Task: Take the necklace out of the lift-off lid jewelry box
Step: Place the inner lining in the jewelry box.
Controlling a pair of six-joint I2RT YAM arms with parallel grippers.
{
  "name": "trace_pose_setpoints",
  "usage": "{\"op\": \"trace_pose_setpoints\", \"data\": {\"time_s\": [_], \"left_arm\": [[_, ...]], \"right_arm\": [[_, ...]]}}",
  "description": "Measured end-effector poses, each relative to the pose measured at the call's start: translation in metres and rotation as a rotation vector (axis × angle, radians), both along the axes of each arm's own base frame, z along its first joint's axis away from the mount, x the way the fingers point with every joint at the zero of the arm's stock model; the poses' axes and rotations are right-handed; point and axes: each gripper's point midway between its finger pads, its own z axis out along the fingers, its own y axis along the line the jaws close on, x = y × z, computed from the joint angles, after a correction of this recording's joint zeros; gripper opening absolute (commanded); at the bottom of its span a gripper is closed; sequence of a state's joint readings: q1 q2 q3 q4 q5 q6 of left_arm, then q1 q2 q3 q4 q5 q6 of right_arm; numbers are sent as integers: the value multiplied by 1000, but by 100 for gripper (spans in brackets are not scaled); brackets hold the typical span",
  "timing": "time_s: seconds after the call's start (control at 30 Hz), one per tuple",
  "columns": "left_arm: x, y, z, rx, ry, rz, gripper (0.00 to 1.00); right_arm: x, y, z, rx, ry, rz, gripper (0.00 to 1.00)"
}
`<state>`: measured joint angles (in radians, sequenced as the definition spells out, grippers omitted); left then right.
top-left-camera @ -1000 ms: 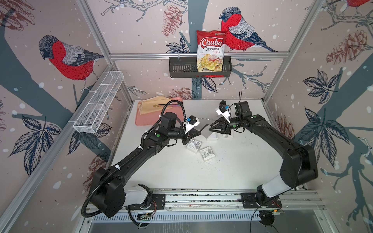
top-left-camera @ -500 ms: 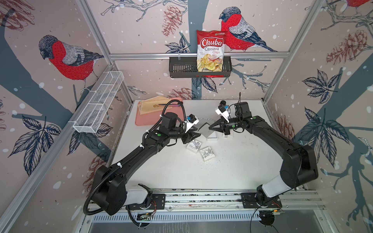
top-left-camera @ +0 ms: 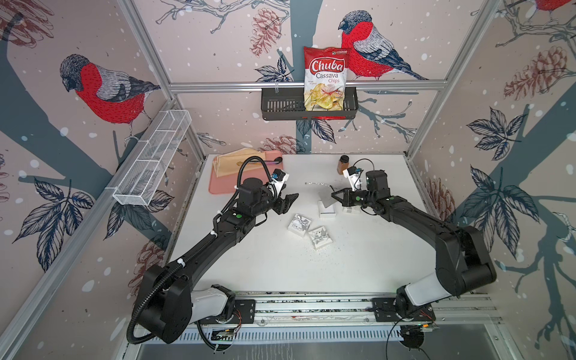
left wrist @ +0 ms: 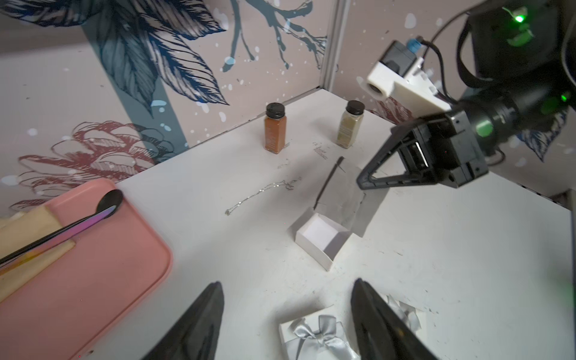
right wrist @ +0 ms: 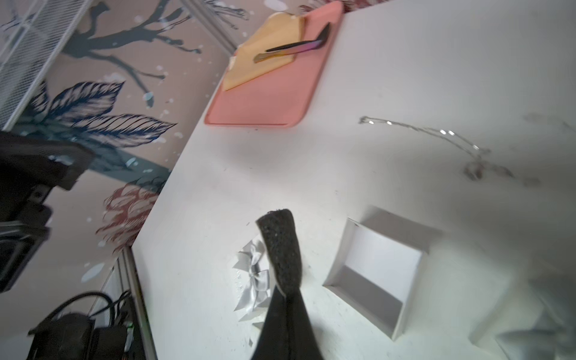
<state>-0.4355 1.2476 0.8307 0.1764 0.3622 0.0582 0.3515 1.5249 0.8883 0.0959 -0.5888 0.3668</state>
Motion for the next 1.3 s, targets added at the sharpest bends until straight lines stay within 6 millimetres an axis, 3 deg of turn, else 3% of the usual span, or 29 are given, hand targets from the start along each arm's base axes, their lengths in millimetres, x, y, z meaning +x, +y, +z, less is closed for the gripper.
{"op": "trace_pose_setpoints", "data": {"time_s": [0.13,0.47,1.3], "left_arm": [[6,2,2,-33,-18,34,69],[7,1,-17,-32,19,40,68],[9,3,-28,-17,34,57,68]], "right_arm": [[11,-10,-23,32,93,-186,0],[37,-2,-34,72,154,-348,0],[24,3,-80,-86,236,-320,0]]}}
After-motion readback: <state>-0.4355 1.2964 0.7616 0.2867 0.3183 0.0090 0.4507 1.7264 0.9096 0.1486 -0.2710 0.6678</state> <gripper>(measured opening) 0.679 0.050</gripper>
